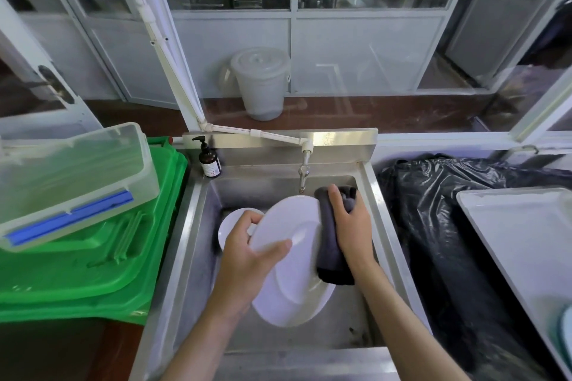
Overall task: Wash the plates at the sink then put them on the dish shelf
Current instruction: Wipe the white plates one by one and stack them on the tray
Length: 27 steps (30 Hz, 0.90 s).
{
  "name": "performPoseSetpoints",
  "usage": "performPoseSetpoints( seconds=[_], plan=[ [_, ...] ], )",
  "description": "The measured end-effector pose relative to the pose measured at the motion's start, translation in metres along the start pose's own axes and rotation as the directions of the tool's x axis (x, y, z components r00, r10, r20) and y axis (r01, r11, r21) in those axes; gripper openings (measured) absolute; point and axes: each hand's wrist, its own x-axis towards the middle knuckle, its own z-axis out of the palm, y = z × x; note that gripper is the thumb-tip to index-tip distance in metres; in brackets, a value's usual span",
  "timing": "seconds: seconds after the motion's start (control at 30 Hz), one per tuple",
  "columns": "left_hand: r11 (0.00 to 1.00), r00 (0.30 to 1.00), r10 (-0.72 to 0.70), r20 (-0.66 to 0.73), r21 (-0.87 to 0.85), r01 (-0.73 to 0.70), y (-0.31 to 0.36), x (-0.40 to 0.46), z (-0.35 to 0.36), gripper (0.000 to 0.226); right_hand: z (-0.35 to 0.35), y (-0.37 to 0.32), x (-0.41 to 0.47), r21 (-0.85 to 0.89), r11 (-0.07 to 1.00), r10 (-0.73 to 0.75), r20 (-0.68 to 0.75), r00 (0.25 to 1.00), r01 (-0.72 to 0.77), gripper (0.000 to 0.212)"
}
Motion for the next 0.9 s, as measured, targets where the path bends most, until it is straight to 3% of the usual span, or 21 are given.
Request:
performPoseSetpoints(
  seconds=[0.2, 0.47, 0.57, 0.7, 0.83, 0.9],
  plan=[
    [0.986, 0.992, -0.091, -0.093, -0.149, 0.076, -0.002, 0.007, 0.005, 0.042, -0.007, 0.007, 0.010, -0.043, 0.998, 0.056, 0.039, 0.998, -0.055, 0.040],
    [0.867, 0.899, -0.331, -0.285, -0.468, 0.171, 0.004, 0.029, 0.012, 0.030, -0.005, 0.024, -0.026, -0.049, 0.999, 0.025, 0.011, 1.000, -0.024, 0.016],
    [0.819, 0.854, -0.412, -0.317, -0.540, 0.195, 0.000, 0.035, 0.020, 0.023, 0.005, 0.023, -0.047, -0.051, 0.997, -0.050, 0.006, 0.999, 0.050, 0.013],
    [0.792, 0.838, -0.470, -0.277, -0.552, 0.261, -0.006, 0.031, 0.035, 0.029, 0.022, 0.010, -0.067, -0.239, 0.931, -0.252, 0.125, 0.960, 0.276, 0.021],
    [0.801, 0.870, -0.416, -0.264, -0.558, 0.214, -0.006, 0.017, 0.044, 0.019, 0.038, -0.013, -0.056, -0.379, 0.788, -0.424, 0.235, 0.874, 0.485, 0.028],
    [0.841, 0.891, -0.356, -0.281, -0.512, 0.175, -0.006, 0.014, 0.041, 0.019, 0.037, -0.020, -0.044, -0.338, 0.831, -0.385, 0.222, 0.896, 0.441, 0.027]
  ],
)
